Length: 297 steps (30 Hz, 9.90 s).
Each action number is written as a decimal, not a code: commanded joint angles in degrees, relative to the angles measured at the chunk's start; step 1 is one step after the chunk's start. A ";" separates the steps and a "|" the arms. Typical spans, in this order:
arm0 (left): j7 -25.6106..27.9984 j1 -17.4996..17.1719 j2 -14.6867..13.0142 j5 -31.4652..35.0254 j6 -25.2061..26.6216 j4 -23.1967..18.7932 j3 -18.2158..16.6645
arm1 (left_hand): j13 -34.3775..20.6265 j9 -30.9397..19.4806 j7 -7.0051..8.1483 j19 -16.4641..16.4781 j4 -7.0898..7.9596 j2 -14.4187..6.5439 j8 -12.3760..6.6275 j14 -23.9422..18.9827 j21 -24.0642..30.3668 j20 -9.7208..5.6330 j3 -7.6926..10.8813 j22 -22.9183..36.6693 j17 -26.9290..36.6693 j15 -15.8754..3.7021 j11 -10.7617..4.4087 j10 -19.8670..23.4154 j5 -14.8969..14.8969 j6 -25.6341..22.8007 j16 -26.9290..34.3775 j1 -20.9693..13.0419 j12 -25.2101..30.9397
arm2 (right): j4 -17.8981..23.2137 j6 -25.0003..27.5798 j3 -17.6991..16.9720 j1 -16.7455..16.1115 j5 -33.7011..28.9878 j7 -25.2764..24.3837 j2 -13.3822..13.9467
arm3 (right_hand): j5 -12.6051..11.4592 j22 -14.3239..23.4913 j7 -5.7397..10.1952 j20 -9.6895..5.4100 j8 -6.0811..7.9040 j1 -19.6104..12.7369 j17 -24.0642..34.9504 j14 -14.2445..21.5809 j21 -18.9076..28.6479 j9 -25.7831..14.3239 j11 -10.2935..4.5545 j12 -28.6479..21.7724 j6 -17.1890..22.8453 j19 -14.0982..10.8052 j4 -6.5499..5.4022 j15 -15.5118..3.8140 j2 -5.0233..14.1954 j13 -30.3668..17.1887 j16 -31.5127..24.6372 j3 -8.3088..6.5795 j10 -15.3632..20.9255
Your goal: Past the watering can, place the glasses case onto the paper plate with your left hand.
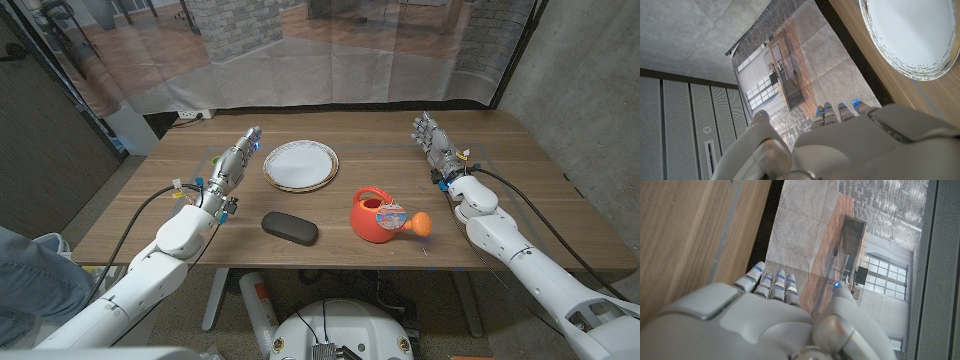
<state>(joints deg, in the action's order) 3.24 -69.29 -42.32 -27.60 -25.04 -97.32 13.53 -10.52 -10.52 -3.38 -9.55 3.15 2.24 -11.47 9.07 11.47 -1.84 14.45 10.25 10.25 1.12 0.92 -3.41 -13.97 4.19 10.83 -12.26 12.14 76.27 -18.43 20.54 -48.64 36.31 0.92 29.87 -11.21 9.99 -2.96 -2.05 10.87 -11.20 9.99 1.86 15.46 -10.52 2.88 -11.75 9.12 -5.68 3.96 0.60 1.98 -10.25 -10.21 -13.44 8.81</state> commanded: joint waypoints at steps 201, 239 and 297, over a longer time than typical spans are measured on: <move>9.41 -25.72 -7.14 56.44 13.94 -24.27 -20.92 | -0.67 -0.46 3.62 1.19 -8.83 -0.41 0.25 -8.18 0.07 4.93 1.94 0.25 0.31 -1.60 -3.37 5.27 -3.97 -4.59 0.08 -15.72 -0.39 | -1.90 -1.73 0.86 3.15 -2.32 -1.27 -1.96 | 0.15 0.33 0.25 -0.74 0.35 -0.62 0.26 1.25 -2.80 -0.28 -0.22 -0.26 1.33 -1.76 1.34 0.04 0.54 -0.21 -0.40 0.21 0.99; -4.57 -32.12 -2.32 67.35 19.81 -34.82 -29.14 | -0.94 -0.59 4.48 0.60 -11.05 1.42 1.17 -6.54 -0.01 5.63 1.72 0.32 0.44 -0.91 -3.79 2.39 -4.70 0.82 -0.23 -19.48 -0.87 | -1.68 -2.18 0.51 3.19 -2.14 -0.68 -1.51 | 0.16 0.35 0.29 -0.69 0.41 -0.72 0.27 1.42 -3.15 -0.29 -0.24 -0.33 1.63 -1.87 1.57 -0.01 0.36 -0.21 -0.38 0.39 1.29; -34.76 -24.49 -10.21 78.62 28.26 -43.57 -26.87 | -1.92 -0.81 2.86 0.80 -11.19 4.64 0.85 -1.43 -0.05 6.85 -0.47 0.39 0.46 -0.35 -3.27 -2.73 -5.67 6.62 -0.78 -23.83 -0.74 | -1.94 -2.36 -0.72 2.89 -1.06 -1.68 -1.72 | 0.17 0.38 0.26 -0.72 0.38 -0.63 0.32 1.36 -3.62 -0.29 -0.09 -0.26 1.79 -1.62 1.64 -0.07 0.43 -0.23 -0.32 0.58 1.26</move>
<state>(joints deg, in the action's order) -26.75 -95.68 -50.19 48.70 2.13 -139.79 -14.38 -12.13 -11.06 -0.40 -8.14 -8.00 6.70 -10.80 6.86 11.42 5.12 14.36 10.55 10.53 0.49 -2.46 -5.18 -19.13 9.64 10.16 -35.71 11.64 75.11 -20.05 19.98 -46.17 35.04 -0.58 28.76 -10.99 10.26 -2.75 -2.05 10.87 -11.42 9.98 2.88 11.84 -10.52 2.47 -11.74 10.36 -7.11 5.45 0.40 2.20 -10.25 -10.21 -12.89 9.62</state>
